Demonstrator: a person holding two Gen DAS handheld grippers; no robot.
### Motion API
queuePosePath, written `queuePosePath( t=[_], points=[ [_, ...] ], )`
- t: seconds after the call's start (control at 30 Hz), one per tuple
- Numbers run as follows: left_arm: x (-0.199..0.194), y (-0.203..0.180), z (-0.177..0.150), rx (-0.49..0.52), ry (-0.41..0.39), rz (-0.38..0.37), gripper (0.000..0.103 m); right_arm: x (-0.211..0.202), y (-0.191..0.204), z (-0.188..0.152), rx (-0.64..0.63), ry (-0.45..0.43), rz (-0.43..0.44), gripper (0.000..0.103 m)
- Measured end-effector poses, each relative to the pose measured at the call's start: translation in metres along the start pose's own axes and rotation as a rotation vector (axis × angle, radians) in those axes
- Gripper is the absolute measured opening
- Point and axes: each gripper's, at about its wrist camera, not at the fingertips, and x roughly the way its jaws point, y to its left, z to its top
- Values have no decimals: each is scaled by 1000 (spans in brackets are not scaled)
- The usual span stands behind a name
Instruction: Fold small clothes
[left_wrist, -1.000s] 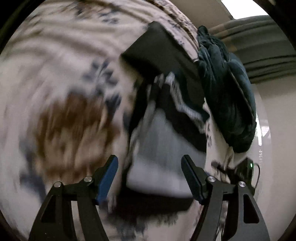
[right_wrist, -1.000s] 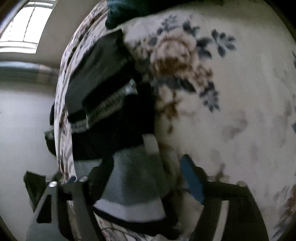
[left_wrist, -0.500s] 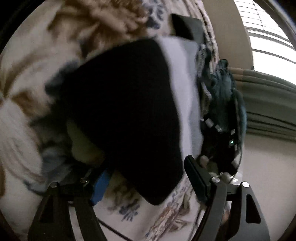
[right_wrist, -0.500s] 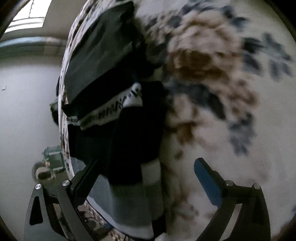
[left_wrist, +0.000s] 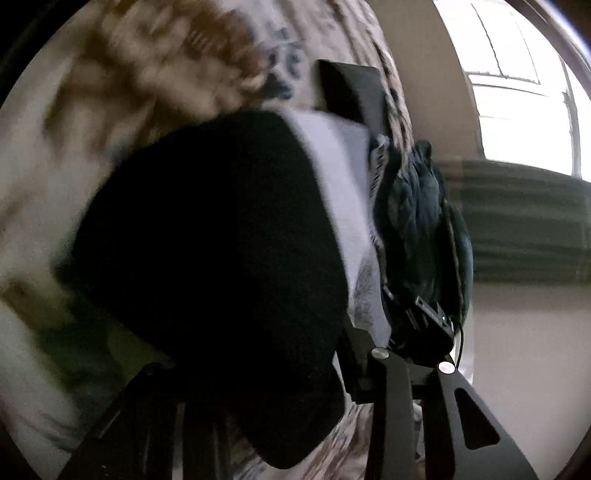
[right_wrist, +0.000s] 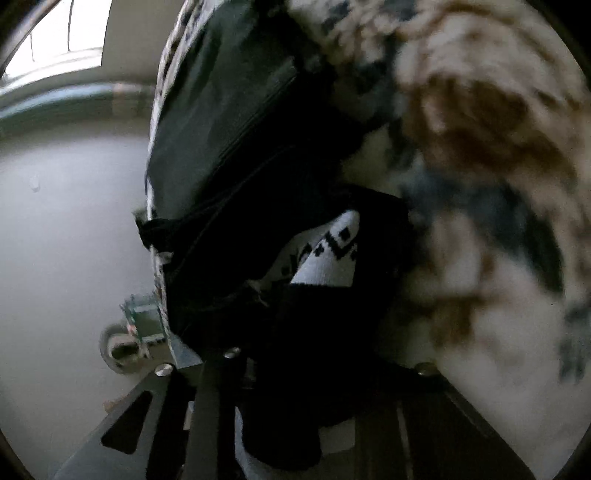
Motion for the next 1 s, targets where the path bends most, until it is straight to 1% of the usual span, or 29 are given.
queuePosePath(
  t=[0.07, 0.13, 0.17, 0.2, 0.23, 0.27, 0.33, 0.37, 0.4, 0.43, 0.47, 0.5, 0.53, 0.57, 0.6, 0.63, 0.7, 0.73, 0.77, 0.8, 0.83, 0.87, 0.9, 0.93, 0.97, 1.0],
  points=[
    [-15, -7, 15, 49, 46, -6, 31, -13, -2, -25, 32, -36, 6, 19],
    [-30, -15, 38, 126, 97, 38, 31, -27, -7, -65, 89, -68, 20, 18],
    [-35, -18, 53, 164, 141, 45, 31, -32, -9, -91, 116, -82, 19, 18],
    [-36, -21, 61, 197, 168, 77, 31, -36, -12, -124, 153, -96, 11, 18],
    [-37, -21, 68, 251, 206, 115, 31, -37, -16, -150, 194, -108, 19, 17],
    [-36, -18, 69, 291, 248, 134, 34, -36, -19, -174, 236, -118, 26, 17],
    [-29, -22, 79, 379, 330, 250, 37, -27, -22, -222, 315, -121, 11, 17],
    [-28, -24, 78, 398, 358, 276, 38, -21, -24, -239, 353, -115, 11, 20],
    [-28, -30, 79, 420, 372, 307, 39, -17, -26, -249, 378, -99, -16, 22],
    [-31, -40, 72, 462, 361, 341, 41, -16, -23, -253, 371, -88, -65, 37],
    [-34, -44, 67, 478, 345, 356, 46, -21, -22, -253, 351, -86, -114, 50],
    [-38, -52, 62, 493, 310, 385, 51, -29, -18, -250, 311, -98, -164, 52],
    [-45, -59, 53, 493, 257, 425, 72, -42, -14, -248, 266, -120, -207, 52],
    [-55, -55, 39, 492, 226, 442, 91, -54, -11, -247, 234, -133, -248, 57],
    [-53, -54, 37, 489, 199, 453, 94, -65, -7, -242, 200, -148, -295, 60],
    [-56, -55, 31, 484, 150, 474, 95, -82, -5, -231, 163, -174, -324, 62],
    [-59, -46, 27, 475, 111, 487, 96, -96, 8, -205, 98, -197, -342, 66],
    [-55, -41, 28, 456, 93, 512, 96, -97, 18, -185, 43, -198, -353, 71],
    [-51, -36, 33, 443, 88, 517, 96, -94, 27, -167, 2, -204, -352, 71],
    [-47, -32, 36, 428, 82, 512, 96, -95, 27, -151, -44, -200, -343, 71],
    [-43, -28, 40, 416, 69, 511, 96, -87, 33, -124, -93, -178, -352, 71],
    [-41, -26, 44, 417, 55, 513, 96, -73, 37, -106, -132, -156, -359, 71],
    [-40, -26, 46, 423, 51, 517, 96, -51, 38, -83, -163, -94, -333, 71],
    [-37, -25, 50, 434, 48, 533, 96, -37, 39, -70, -162, -50, -327, 71],
    [-40, -25, 51, 440, 49, 537, 96, -22, 38, -55, -147, -5, -345, 71],
    [-42, -25, 52, 441, 47, 538, 96, -12, 38, -47, -153, 27, -335, 68]
  ],
)
